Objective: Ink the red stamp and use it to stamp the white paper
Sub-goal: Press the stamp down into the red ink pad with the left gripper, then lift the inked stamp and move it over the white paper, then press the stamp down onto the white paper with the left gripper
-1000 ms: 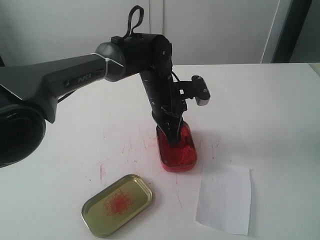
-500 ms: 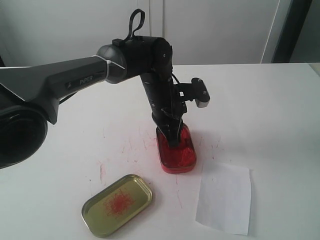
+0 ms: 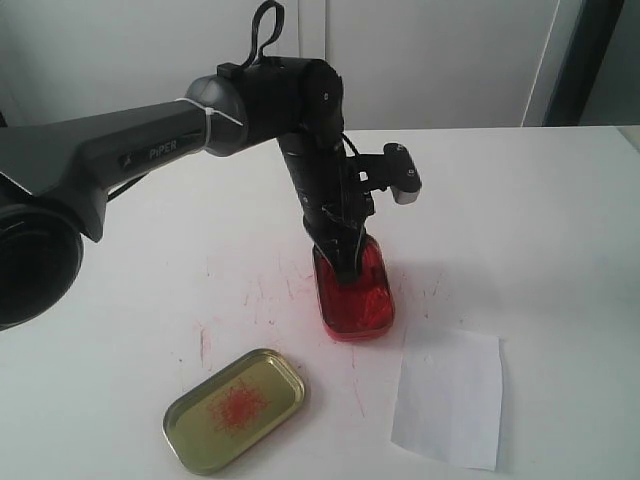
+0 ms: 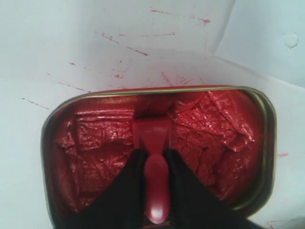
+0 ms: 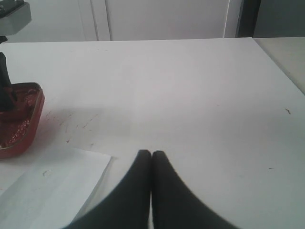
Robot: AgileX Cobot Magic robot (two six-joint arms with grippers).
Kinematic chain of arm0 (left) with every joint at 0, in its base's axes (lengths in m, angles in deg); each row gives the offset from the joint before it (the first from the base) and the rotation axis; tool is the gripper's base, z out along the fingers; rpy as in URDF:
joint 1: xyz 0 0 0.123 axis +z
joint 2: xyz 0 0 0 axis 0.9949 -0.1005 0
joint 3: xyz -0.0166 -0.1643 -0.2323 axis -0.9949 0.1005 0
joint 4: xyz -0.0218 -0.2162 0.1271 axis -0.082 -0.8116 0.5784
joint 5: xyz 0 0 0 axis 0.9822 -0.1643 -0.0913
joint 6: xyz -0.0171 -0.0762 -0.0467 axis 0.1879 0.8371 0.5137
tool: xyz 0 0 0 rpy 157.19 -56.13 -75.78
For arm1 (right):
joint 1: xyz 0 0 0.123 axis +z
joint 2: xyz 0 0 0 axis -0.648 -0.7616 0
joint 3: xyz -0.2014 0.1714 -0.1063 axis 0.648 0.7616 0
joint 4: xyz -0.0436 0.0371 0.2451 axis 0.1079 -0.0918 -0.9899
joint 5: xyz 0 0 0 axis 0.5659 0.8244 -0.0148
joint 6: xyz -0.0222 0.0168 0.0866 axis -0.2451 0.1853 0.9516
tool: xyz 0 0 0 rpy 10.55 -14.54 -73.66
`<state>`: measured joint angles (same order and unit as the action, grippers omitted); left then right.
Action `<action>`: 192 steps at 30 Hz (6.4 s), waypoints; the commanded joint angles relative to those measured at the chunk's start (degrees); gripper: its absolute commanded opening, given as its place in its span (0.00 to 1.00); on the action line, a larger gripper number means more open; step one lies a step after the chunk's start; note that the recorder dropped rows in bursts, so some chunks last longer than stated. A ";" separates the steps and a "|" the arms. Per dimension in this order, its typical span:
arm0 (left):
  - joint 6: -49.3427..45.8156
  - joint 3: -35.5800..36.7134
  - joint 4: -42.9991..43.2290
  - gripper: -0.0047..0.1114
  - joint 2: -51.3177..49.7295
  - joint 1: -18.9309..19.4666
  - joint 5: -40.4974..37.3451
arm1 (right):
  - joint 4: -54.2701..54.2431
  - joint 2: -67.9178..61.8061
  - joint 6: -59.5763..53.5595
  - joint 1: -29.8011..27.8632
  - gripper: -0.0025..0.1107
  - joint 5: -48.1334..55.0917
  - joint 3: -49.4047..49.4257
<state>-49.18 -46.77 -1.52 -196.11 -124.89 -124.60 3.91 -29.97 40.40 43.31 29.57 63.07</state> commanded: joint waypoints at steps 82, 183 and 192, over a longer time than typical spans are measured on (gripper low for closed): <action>2.65 0.06 -0.48 0.04 6.42 -6.76 -6.06 | 0.40 0.29 -1.10 0.00 0.02 -0.11 0.39; 3.37 13.67 -3.07 0.04 -4.13 -16.66 1.62 | 0.40 0.29 -1.16 0.00 0.02 -0.11 0.39; 3.11 13.67 -2.82 0.04 -4.59 -16.66 3.95 | 0.40 0.29 -1.16 0.00 0.02 -0.11 0.39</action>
<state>-46.28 -35.22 -4.41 -195.55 -140.84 -119.17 3.91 -29.97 39.85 43.31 29.57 63.07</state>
